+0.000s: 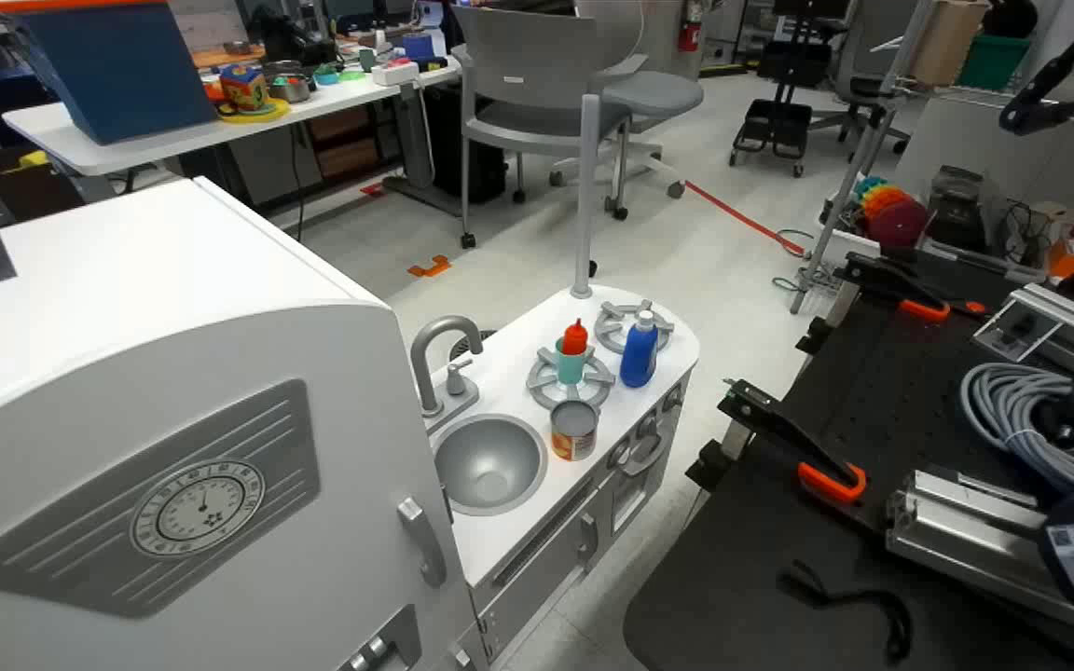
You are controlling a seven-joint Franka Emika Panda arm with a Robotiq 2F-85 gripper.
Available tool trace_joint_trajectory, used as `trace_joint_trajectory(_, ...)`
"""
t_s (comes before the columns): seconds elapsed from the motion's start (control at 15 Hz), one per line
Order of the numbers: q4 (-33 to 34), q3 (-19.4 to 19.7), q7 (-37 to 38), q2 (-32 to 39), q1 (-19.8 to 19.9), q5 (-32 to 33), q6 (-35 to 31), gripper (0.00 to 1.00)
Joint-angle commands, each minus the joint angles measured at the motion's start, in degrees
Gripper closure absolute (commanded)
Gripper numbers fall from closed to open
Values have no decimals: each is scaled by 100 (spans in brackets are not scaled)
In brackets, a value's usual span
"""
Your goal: Turn the faucet to the left
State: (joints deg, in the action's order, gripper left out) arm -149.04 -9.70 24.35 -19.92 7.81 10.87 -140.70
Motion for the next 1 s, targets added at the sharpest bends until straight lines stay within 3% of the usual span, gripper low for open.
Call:
trace_joint_trajectory(0.0,7,90,25,3,-88,41,16,0)
trace_joint_trajectory(0.4,190,130,-100,317,-244,-221,-99,0)
trace_joint_trajectory(0.67,736,164,-188,1474,-453,-461,-778,0)
trace_joint_trajectory(0.93,1763,359,267,2946,-509,-190,-1168,0)
